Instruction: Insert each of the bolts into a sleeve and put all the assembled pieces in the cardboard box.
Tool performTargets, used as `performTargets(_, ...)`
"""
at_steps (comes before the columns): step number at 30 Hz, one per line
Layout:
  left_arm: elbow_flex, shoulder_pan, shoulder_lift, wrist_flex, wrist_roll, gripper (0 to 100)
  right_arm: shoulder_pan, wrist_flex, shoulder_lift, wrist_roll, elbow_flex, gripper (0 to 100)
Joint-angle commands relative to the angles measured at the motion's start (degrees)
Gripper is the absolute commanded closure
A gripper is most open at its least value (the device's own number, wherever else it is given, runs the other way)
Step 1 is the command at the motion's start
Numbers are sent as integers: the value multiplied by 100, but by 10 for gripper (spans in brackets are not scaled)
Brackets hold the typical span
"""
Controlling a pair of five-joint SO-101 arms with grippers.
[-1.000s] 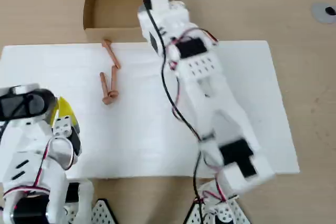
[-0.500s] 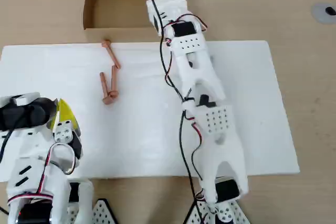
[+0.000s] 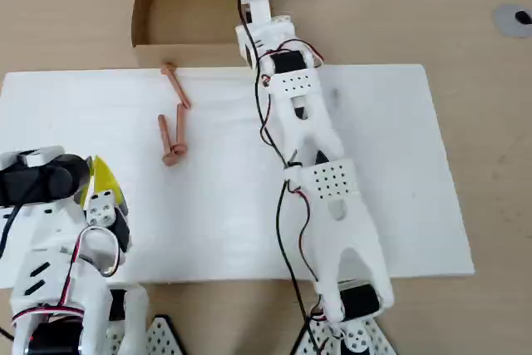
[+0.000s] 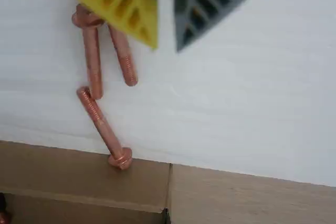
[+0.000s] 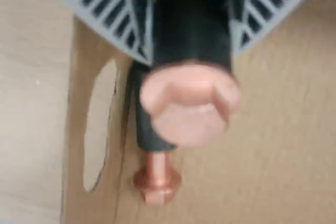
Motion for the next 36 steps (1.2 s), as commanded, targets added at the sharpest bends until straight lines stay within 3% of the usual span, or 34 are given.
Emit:
performTargets(1,-26,-35,22,44,-26,972,31,325,-154,413,-444,967)
performTargets(8,-176,-62,22,448,-229,905,-40,1081,-189,738,-453,752)
performTargets(14,-589,-79,620,466,-211,891,-31,1873,-180,712,-1385,727)
performTargets(22,-2963,-325,4233,571,220,890,57,3895,-804,738,-2062,727)
performTargets(30,-5582,-290,7644,1565,220,889,198,6092,-2097,738,-2062,727)
performTargets(36,-6532,325,9314,1793,193,889,954,6110,-2826,738,-2000,728)
